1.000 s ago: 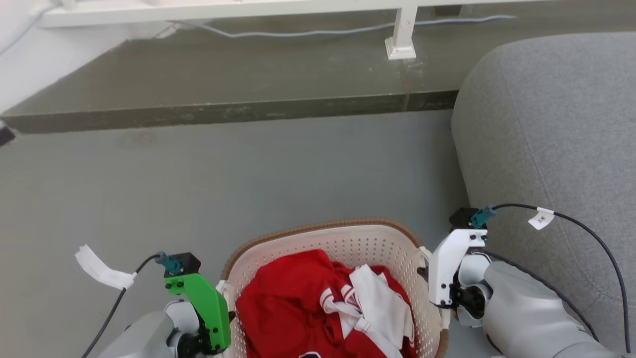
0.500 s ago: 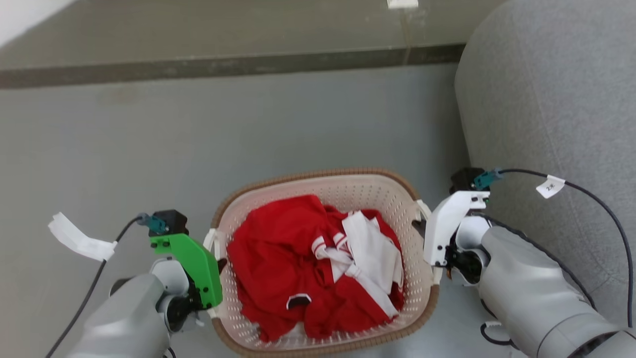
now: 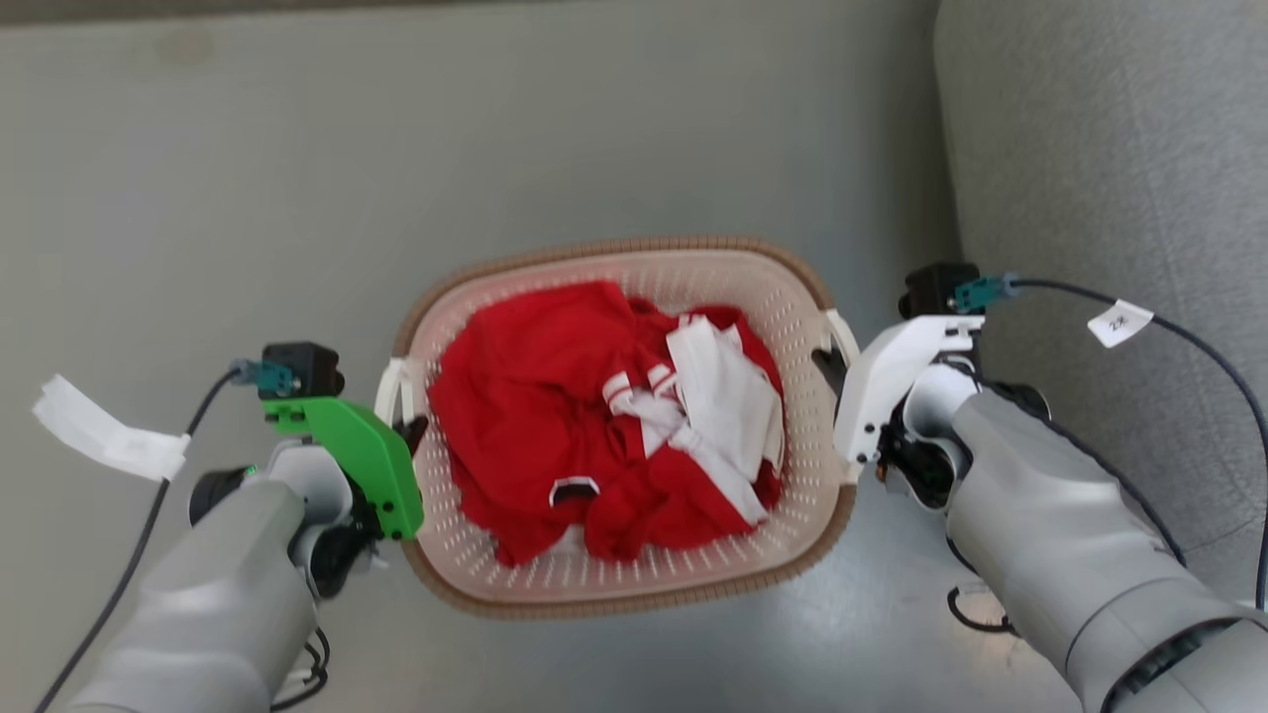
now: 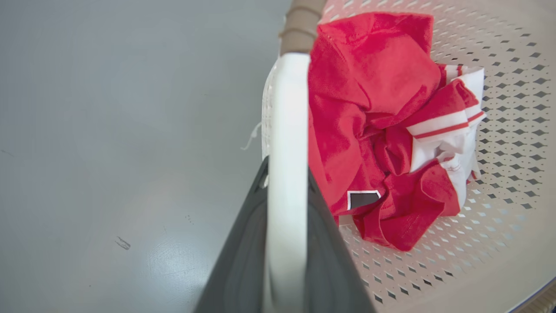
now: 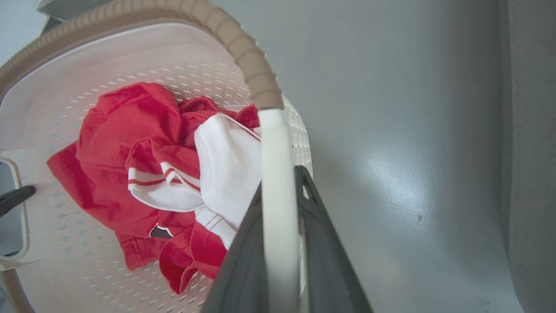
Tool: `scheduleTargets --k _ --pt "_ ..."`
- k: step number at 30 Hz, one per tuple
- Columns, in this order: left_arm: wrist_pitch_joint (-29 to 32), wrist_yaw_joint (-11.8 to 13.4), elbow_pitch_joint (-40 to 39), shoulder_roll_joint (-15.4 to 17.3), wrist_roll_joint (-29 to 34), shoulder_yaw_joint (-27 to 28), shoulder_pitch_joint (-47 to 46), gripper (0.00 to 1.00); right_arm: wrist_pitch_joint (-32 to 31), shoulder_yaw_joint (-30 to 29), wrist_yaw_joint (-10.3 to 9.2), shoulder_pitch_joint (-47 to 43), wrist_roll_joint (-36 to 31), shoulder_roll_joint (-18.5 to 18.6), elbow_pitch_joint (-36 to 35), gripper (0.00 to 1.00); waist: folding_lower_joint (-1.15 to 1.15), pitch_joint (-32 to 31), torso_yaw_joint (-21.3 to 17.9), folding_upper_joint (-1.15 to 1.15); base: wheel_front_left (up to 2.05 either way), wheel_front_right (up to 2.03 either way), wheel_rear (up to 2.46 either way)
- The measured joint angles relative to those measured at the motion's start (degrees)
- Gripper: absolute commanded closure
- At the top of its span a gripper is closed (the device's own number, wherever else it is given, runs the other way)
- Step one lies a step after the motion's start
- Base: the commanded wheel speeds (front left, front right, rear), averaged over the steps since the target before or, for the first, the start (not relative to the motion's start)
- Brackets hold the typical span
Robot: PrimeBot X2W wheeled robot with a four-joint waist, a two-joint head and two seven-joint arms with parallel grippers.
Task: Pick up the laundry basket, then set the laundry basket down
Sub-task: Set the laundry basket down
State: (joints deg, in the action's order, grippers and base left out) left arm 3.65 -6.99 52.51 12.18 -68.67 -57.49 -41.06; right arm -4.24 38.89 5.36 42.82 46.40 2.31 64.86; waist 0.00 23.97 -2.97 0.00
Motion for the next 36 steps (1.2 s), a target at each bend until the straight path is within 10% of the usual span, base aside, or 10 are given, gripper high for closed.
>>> scheduleTargets --k 36 --pt "-12.37 -0.04 -0.57 1.54 2.56 -0.05 -12.68 1.0 13.62 0.02 -1.88 10.87 -1.08 0.16 -1.43 1.0 0.01 25.76 0.73 0.0 0.0 0.0 0.0"
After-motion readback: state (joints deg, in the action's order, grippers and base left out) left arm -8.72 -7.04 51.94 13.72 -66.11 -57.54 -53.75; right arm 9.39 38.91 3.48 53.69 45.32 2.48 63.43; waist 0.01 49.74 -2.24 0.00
